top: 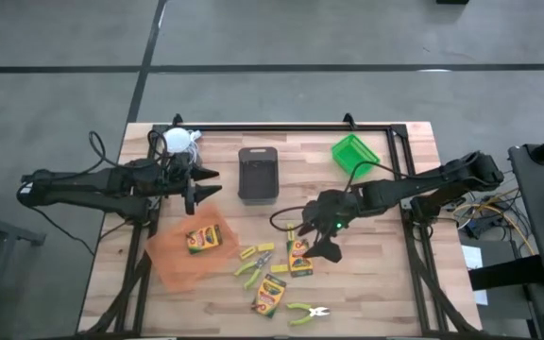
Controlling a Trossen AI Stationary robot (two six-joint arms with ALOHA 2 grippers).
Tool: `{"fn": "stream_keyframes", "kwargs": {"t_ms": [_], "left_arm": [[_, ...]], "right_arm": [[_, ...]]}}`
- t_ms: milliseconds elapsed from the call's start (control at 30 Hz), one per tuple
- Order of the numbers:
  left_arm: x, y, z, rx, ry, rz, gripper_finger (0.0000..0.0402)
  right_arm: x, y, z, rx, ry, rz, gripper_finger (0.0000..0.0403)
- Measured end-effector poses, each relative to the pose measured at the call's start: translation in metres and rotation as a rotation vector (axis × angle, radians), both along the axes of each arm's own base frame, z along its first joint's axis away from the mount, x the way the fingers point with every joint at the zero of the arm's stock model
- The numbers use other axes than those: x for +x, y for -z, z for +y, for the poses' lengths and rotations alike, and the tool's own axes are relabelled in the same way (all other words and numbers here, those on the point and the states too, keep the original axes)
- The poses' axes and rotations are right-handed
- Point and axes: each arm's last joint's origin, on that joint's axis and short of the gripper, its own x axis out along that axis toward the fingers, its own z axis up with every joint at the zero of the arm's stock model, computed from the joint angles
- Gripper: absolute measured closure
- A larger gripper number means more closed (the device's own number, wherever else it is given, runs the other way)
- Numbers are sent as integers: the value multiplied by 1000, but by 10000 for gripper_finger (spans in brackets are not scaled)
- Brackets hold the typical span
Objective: Pick & Place School Supplies
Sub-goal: Put the pack of crayons into the orange bin
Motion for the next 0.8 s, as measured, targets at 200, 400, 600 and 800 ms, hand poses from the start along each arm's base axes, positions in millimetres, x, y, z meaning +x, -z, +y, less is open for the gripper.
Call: {"fn": "stream_keyframes", "kwargs": {"t_ms": [200,400,600,800], "left_arm": [[0,0,0,0,0,0,151],[0,0,0,0,0,0,151],[0,0,0,0,0,0,151],[0,0,0,0,0,0,151]], "right_arm": [[1,4,0,-91,-52,-49,32],[10,27,1,-112,-64,26,32],[23,64,3,-153,-96,135,35],[27,84,-1,-129,-46,236,55]]}}
